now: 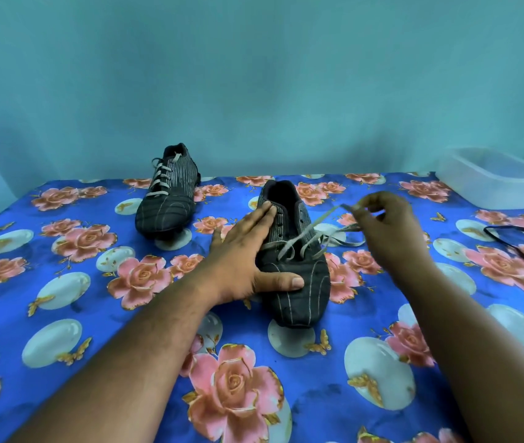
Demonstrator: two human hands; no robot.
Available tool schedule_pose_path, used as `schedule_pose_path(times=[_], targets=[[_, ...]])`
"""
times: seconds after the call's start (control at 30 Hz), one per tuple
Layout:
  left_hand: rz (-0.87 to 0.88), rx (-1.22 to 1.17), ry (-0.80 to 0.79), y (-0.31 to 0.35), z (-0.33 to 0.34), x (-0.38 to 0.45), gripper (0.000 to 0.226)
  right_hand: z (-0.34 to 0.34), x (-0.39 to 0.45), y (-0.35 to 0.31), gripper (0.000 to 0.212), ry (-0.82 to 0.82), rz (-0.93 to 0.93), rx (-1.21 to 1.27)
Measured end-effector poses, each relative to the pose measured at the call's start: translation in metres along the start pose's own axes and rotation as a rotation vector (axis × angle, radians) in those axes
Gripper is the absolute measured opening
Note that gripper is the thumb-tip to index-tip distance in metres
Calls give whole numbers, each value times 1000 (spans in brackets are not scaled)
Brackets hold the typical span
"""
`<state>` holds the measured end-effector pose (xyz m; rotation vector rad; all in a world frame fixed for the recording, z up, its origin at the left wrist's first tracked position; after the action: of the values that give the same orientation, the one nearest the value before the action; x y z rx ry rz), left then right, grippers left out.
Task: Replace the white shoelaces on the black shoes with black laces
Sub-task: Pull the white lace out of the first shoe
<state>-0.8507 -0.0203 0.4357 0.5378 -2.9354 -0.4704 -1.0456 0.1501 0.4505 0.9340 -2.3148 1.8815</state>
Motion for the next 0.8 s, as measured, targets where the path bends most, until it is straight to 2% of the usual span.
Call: schedule_pose_path(times=[0.2, 0.3, 0.37, 0.43, 0.47, 0.57, 0.63, 0.7, 0.73, 0.8], targets=[[4, 3, 4, 1, 0, 0, 137, 25, -29, -20, 38, -402, -471, -199], [8, 7, 9, 1, 0, 0, 137, 31, -32, -18, 32, -477, -547, -212], [9, 0, 15, 1, 0, 1, 136, 31, -33, -21, 19, -460, -577, -106], [8, -19, 12, 1, 1, 1, 136, 27, -33, -30, 8, -371, -491, 92], [7, -23, 7, 1, 1, 1, 136, 23, -30, -33, 12, -286, -402, 193], [4, -10, -5, 2, 0, 0, 138, 2, -12, -28, 15, 109, -190, 438], [7, -6, -3, 2, -1, 0, 141, -13, 2, -18, 17, 286, -33, 441], [19, -12, 6, 2, 0, 1, 147, -16, 9, -3, 23, 230, 88, 284], [24, -13, 11, 1, 1, 1, 148, -13, 9, 4, 28, 171, 83, 138], [22, -16, 12, 0, 1, 2, 149, -1, 0, 4, 41, 37, -41, -121]])
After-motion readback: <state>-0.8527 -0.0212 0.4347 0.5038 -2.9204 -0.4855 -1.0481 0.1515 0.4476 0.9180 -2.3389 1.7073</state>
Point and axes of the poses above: each hand's wrist, its own x-axis towards the middle knuckle, its own z-axis out of the palm, y = z × x, the point moved 1 cm from there along x, towards the middle knuckle, and after that the axes turned 12 degrees about x, right-handed, at the moved point
